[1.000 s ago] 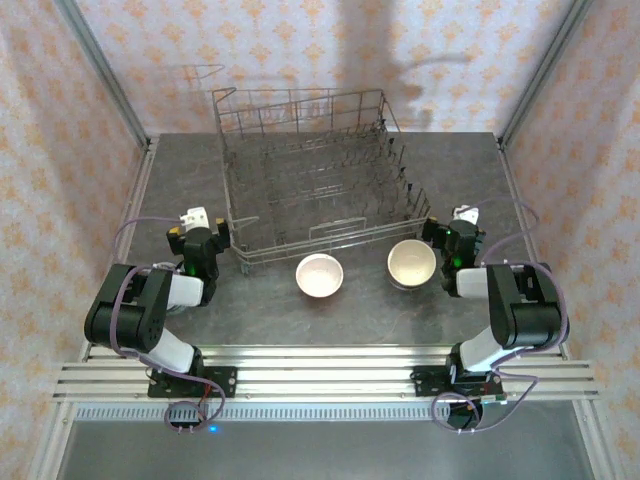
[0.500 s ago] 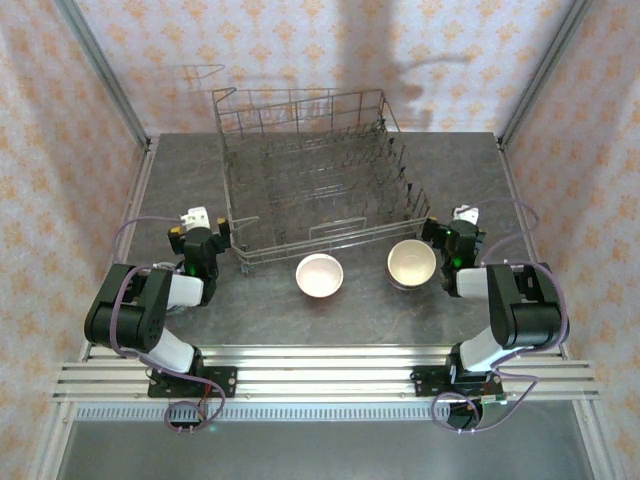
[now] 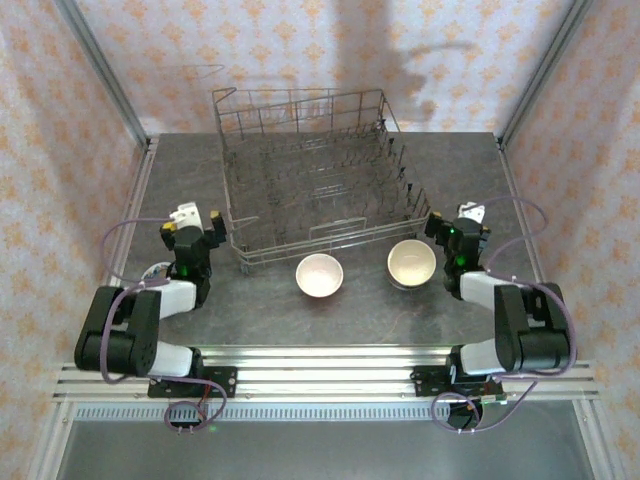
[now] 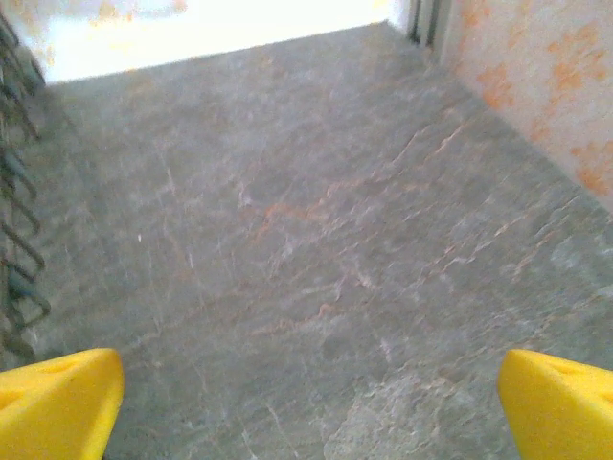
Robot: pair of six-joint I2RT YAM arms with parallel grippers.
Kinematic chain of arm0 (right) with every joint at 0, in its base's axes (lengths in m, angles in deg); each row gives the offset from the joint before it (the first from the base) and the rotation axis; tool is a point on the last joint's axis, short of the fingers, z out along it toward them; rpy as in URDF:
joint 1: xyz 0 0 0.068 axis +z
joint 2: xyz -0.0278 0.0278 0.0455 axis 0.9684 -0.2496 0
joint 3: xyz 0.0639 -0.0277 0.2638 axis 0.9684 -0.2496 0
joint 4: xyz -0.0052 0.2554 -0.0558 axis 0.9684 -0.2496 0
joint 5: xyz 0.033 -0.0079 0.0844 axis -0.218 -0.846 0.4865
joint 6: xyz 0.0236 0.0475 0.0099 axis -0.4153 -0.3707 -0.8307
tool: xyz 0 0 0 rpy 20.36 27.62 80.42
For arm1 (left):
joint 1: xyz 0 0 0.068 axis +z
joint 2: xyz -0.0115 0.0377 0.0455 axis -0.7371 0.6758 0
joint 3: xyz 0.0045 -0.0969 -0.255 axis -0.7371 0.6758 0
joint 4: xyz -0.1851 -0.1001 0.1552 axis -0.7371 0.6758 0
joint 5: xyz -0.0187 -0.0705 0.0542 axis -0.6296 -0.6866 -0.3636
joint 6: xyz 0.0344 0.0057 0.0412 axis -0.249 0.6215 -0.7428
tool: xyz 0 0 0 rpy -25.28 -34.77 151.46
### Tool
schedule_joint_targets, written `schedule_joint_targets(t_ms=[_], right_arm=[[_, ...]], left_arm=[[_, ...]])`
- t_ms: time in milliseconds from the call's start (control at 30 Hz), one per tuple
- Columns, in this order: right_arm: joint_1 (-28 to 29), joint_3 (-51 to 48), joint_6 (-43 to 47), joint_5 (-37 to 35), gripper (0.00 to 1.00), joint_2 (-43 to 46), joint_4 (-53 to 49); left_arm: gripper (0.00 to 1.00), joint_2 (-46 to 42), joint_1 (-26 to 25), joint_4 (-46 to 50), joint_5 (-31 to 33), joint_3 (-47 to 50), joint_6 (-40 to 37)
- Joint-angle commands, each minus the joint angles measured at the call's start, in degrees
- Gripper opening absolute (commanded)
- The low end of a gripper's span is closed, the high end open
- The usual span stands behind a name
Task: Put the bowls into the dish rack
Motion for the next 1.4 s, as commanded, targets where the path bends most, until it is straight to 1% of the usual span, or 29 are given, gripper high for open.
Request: schedule_joint_targets(t_ms=[0, 100, 167, 200, 333, 400, 467, 567, 667, 800, 900, 1000, 1133, 1233, 1300, 1367], right_arm=[[0.2, 2.5, -2.9, -5.2, 1.0, 6.2, -8.1], [0.2, 5.4, -4.7, -7.1, 1.0, 12.0, -18.6], [0.1, 7.1, -6.4, -7.0, 1.0, 15.9, -24.7], [0.1, 8.5, -7.2, -6.6, 1.0, 17.9, -28.3], [0.1, 14.7, -10.0, -5.4, 1.0, 23.3, -41.5], [0.1, 17.3, -11.4, -4.1, 0.99, 24.9, -46.4], [0.1, 19.8, -12.0, -2.0, 0.98, 25.7, -50.7], [0.1, 23.2, -12.9, 1.5, 0.97, 25.4, -55.4], [0.1, 26.9, -13.1, 5.9, 0.95, 23.6, -59.2], [0.2, 31.6, -13.6, 10.3, 0.92, 20.6, -63.4], [0.3, 34.0, -14.1, 12.3, 0.9, 18.9, -65.6], [0.4, 36.0, -14.5, 13.8, 0.89, 17.5, -68.0], [0.5, 38.9, -15.3, 14.8, 0.86, 15.7, -72.3], [0.5, 40.3, -15.8, 15.4, 0.85, 15.3, -75.2], [0.6, 40.5, -15.9, 15.9, 0.84, 15.8, -76.4], [0.7, 40.7, -16.1, 16.0, 0.8, 16.7, -78.0]], left_arm=[[0.99, -5.0, 0.7, 6.0, 1.1, -0.8, 1.8], [0.99, -9.9, 0.8, 8.9, 3.1, -1.7, 0.8], [0.99, -13.9, 0.8, 14.8, 6.2, -4.1, 1.6], [0.99, -15.9, 0.9, 20.5, 6.7, -6.6, 2.1], [0.99, -21.9, 0.9, 41.9, 1.2, -17.2, 2.7], [0.99, -24.4, 0.8, 49.0, -2.2, -21.0, 4.0], [0.97, -27.0, 0.5, 54.7, -5.8, -23.6, 4.8], [0.94, -30.3, -2.4, 60.8, -7.4, -25.7, 5.4], [0.93, -31.7, -7.4, 67.4, -8.2, -28.5, 7.4], [0.87, -29.9, -14.6, 75.6, -9.1, -33.8, 10.3], [0.85, -28.4, -21.0, 79.1, -8.4, -37.3, 12.3], [0.83, -26.7, -28.1, 80.9, -6.6, -39.9, 14.3], [0.8, -21.8, -39.1, 83.1, -4.0, -43.5, 18.3], [0.78, -17.5, -48.0, 82.0, -1.4, -45.4, 19.5], [0.78, -14.3, -52.2, 81.1, -0.6, -47.0, 20.6], [0.78, -9.9, -56.7, 79.7, 1.2, -48.6, 21.9]])
